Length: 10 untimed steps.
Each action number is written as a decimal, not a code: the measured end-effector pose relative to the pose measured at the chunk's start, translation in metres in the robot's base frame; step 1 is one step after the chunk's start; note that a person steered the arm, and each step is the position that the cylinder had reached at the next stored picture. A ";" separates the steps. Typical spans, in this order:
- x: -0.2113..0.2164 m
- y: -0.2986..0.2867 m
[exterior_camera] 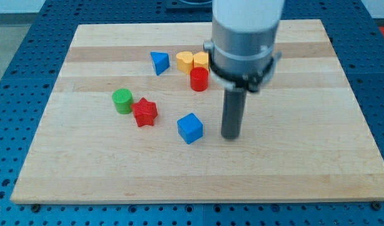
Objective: Move the blue cube diagonal to the bottom right of the red star
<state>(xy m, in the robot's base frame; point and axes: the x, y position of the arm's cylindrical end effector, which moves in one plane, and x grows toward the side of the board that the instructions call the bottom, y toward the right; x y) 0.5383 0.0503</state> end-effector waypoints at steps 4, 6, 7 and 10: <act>0.018 -0.060; -0.023 -0.093; -0.039 -0.093; -0.048 -0.065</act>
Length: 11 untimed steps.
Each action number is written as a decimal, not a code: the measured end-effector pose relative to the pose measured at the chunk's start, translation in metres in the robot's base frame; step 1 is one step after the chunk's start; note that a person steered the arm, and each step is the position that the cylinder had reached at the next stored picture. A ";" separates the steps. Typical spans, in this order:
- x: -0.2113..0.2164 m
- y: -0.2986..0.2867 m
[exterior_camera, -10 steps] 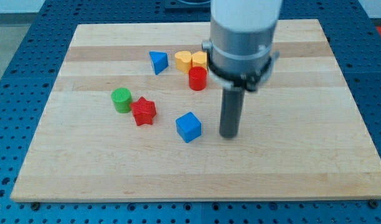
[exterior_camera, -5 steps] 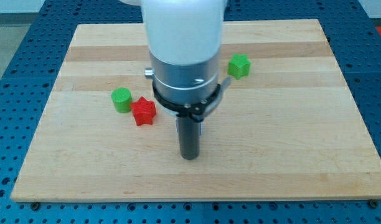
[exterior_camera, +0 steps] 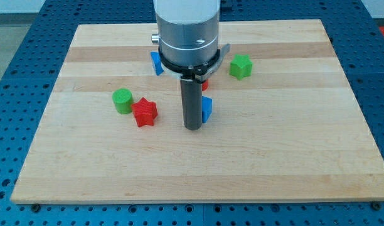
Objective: Move the blue cube diagonal to the bottom right of the red star
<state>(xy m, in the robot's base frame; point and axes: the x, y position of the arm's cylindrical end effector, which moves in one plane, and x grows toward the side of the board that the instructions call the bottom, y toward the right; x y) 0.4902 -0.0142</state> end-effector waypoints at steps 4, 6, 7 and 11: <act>0.000 0.016; -0.046 0.016; -0.047 0.016; 0.028 -0.123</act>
